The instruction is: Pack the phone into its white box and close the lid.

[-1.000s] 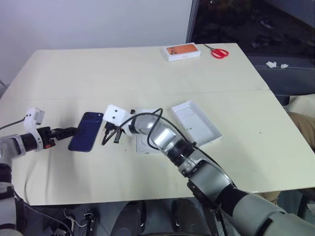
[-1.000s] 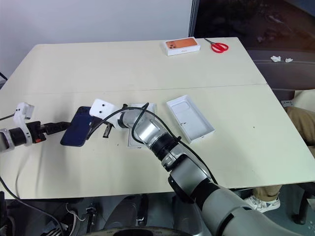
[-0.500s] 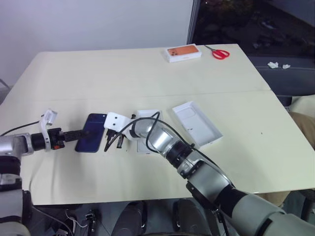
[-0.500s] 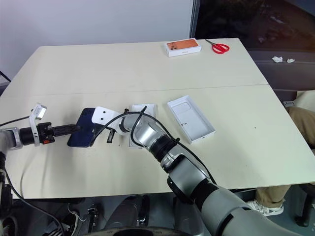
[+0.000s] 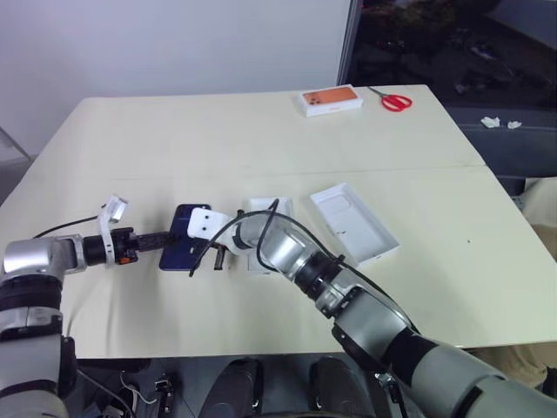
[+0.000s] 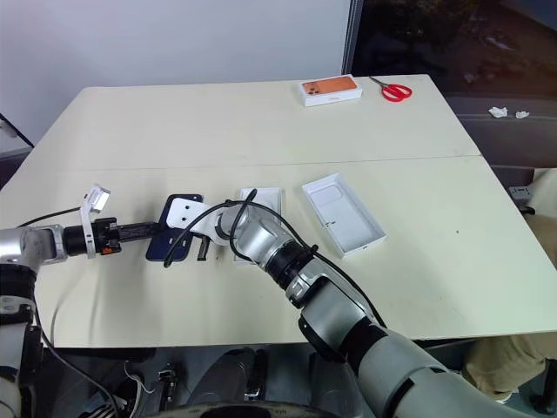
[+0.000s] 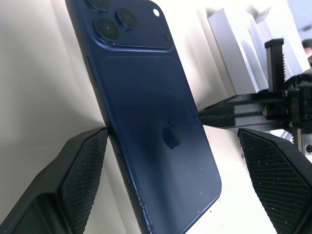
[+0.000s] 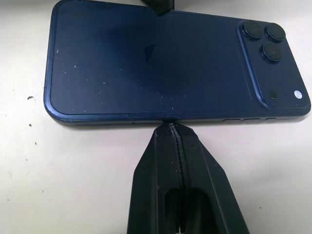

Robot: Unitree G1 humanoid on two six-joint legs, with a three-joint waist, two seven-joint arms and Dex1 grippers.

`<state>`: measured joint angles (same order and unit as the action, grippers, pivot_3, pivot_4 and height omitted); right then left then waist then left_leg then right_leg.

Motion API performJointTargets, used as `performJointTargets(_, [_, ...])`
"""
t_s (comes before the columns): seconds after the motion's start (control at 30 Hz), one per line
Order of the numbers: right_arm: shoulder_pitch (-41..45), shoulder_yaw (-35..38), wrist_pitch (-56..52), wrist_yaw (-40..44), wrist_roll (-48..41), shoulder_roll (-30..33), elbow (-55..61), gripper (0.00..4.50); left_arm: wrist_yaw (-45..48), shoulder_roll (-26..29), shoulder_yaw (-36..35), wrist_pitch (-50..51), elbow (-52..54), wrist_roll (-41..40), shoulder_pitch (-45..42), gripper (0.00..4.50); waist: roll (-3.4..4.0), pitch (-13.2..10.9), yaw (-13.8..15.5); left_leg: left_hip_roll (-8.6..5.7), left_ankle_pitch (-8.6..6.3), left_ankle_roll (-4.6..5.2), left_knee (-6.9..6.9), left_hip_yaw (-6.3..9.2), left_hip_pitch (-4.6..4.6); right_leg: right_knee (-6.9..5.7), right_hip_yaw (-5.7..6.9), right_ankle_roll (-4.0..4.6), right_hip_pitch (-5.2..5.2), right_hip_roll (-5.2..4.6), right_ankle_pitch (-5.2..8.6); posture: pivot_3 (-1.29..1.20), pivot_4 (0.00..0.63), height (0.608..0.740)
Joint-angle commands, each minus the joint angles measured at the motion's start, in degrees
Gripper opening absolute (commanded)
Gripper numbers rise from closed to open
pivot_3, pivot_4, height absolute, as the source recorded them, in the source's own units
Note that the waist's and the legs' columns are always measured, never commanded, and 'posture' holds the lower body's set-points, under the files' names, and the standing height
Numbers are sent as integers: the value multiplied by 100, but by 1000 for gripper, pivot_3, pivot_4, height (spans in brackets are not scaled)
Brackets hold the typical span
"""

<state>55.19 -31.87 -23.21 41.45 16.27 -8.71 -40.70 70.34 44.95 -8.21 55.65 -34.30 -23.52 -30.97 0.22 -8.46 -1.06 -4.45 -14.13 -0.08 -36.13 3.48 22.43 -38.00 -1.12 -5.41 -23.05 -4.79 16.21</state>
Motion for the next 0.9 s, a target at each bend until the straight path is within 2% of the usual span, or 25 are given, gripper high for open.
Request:
performJointTargets(0.03, [35,-45,7,26,62,-25,31,0,-169,-545,243,623,-90,-183,277,4470,10,6,18,-2,0,0,0,0,0,1,0,0,1,-2,0,0,150,740])
performJointTargets(0.2, [50,-6,48,21,77,8,5,0,-325,-686,-15,1041,61,-450,220,4470,9,7,29,-4,0,1,-4,1,0,3,1,0,6,-3,0,0,150,740])
performJointTargets(0.57, [-16,-66,156,49,128,96,27,0,-412,-590,-99,953,-43,-436,347,4470,9,7,23,-4,0,0,-1,1,0,10,0,1,6,-3,1,0,150,740])
performJointTargets(0.67, [-23,-75,167,61,129,108,29,0,-428,-564,-117,900,-106,-440,359,3623,8,7,2,-4,0,0,-1,1,0,12,0,1,6,-4,1,0,150,740])
performJointTargets(0.73, [-22,-78,176,62,132,111,25,0,-428,-558,-124,880,-129,-456,364,2727,7,8,-15,-3,0,0,2,1,0,12,-1,1,4,-3,1,0,150,740])
performJointTargets(0.9, [-11,-80,192,69,141,126,24,0,-403,-513,-95,861,-124,-478,439,2727,6,8,-14,-2,-1,0,3,1,0,14,-1,2,4,-3,1,0,150,740])
